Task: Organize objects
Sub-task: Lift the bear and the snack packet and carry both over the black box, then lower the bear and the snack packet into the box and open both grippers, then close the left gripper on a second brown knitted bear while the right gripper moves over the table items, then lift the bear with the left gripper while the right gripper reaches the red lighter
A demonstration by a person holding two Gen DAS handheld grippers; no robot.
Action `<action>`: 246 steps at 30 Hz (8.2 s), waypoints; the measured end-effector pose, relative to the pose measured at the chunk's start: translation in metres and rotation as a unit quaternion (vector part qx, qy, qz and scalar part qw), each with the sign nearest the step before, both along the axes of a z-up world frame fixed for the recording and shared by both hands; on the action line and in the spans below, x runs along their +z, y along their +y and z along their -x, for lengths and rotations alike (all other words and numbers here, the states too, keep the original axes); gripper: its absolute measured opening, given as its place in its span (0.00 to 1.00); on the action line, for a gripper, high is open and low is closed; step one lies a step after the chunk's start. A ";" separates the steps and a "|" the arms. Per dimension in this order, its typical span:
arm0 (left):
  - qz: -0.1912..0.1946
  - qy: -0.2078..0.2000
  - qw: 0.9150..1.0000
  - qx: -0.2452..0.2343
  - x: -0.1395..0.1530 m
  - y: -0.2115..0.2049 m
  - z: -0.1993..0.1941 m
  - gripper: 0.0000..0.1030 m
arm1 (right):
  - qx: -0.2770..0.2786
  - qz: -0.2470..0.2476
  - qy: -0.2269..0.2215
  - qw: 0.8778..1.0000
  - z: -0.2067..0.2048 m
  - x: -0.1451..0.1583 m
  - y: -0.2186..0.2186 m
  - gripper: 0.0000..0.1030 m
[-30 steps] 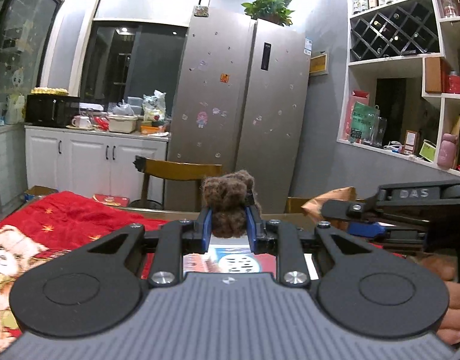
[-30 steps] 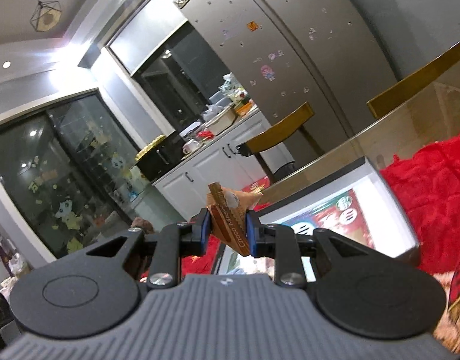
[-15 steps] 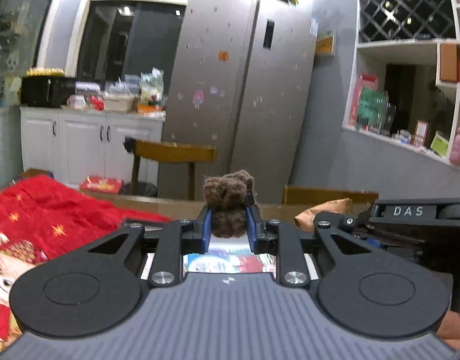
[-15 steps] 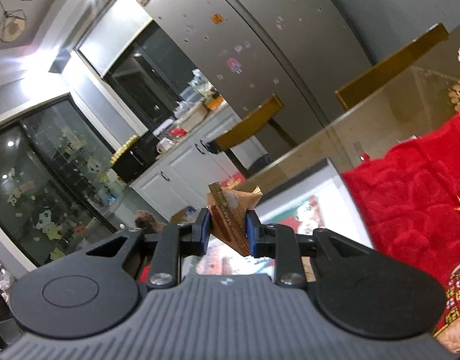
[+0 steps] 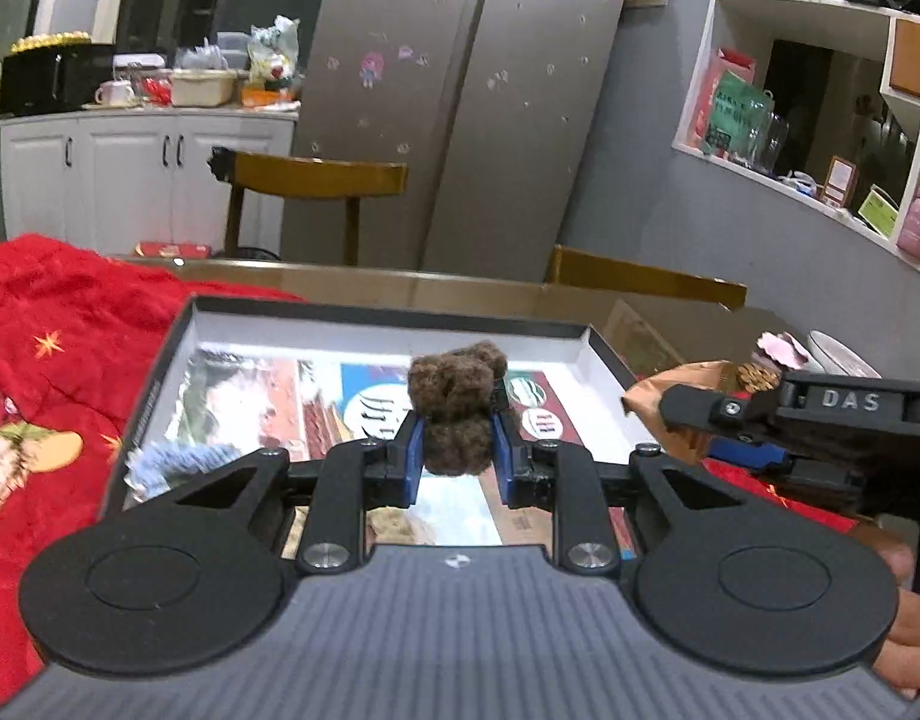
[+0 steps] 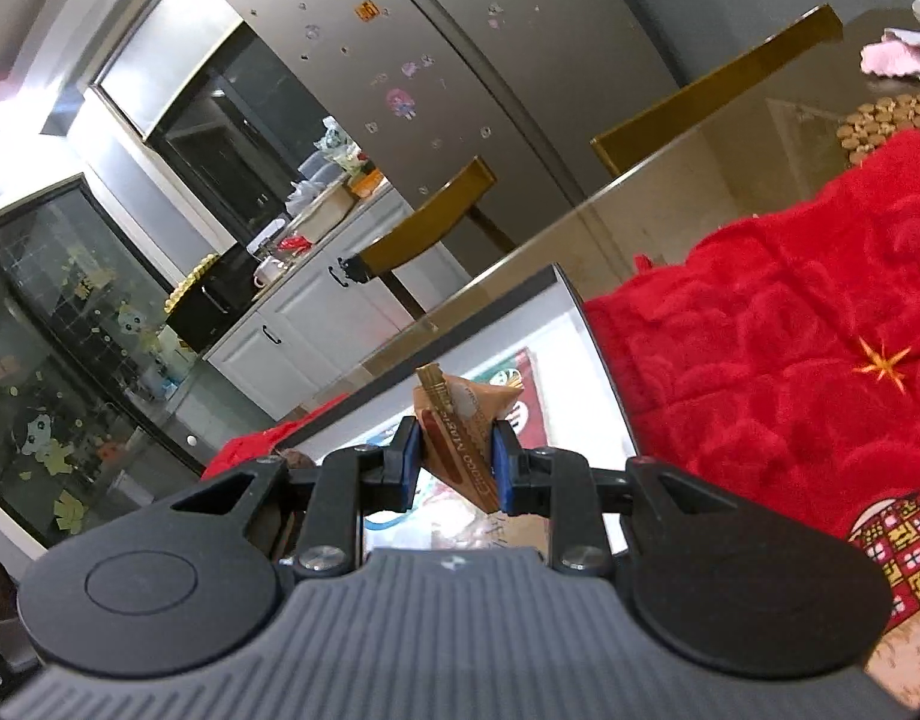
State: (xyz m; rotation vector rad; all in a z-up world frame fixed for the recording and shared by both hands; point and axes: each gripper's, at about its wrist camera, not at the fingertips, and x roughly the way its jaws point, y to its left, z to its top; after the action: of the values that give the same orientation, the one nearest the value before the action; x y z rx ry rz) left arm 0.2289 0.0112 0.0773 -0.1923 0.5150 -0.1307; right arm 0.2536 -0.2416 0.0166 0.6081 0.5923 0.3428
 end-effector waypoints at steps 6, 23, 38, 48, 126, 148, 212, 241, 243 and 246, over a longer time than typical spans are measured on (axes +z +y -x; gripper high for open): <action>-0.012 0.008 1.000 -0.015 -0.013 -0.008 0.001 0.27 | 0.009 0.014 -0.003 1.000 0.002 -0.005 0.007 0.28; -0.033 0.018 0.999 -0.020 -0.032 -0.016 0.005 0.27 | 0.021 0.073 -0.021 0.997 0.013 -0.005 0.026 0.28; -0.049 0.020 0.998 -0.021 -0.039 -0.022 0.008 0.27 | 0.038 0.086 -0.014 0.996 0.010 -0.013 0.031 0.28; -0.058 0.026 0.998 -0.022 -0.045 -0.026 0.008 0.27 | 0.038 0.094 -0.017 0.995 0.011 -0.013 0.035 0.28; -0.096 -0.132 0.987 0.003 0.093 0.053 0.206 0.69 | 0.036 0.110 -0.210 0.971 0.178 0.092 0.045 0.78; -0.118 -0.008 0.992 -0.044 -0.051 0.048 0.166 0.68 | 0.046 0.095 -0.030 0.994 0.163 -0.008 0.081 0.79; -0.047 0.033 0.998 -0.010 -0.058 0.125 0.211 0.28 | -0.086 0.247 0.019 0.965 0.163 -0.035 0.181 0.78; -0.074 -0.004 0.997 0.028 -0.035 0.105 0.216 0.28 | 0.051 0.220 0.027 0.974 0.184 0.002 0.161 0.78; -0.078 -0.007 0.997 0.029 -0.029 0.102 0.218 0.28 | 0.057 0.216 0.022 0.974 0.185 0.009 0.158 0.78; -0.087 -0.017 0.996 0.032 -0.019 0.098 0.223 0.28 | 0.064 0.207 0.022 0.976 0.183 0.019 0.153 0.78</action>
State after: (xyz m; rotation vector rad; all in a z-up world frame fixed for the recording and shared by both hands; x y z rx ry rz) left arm 0.0064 0.1095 0.0584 -0.0361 0.4831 -0.0257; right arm 0.0705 -0.0890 0.0352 0.1773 0.7227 0.3160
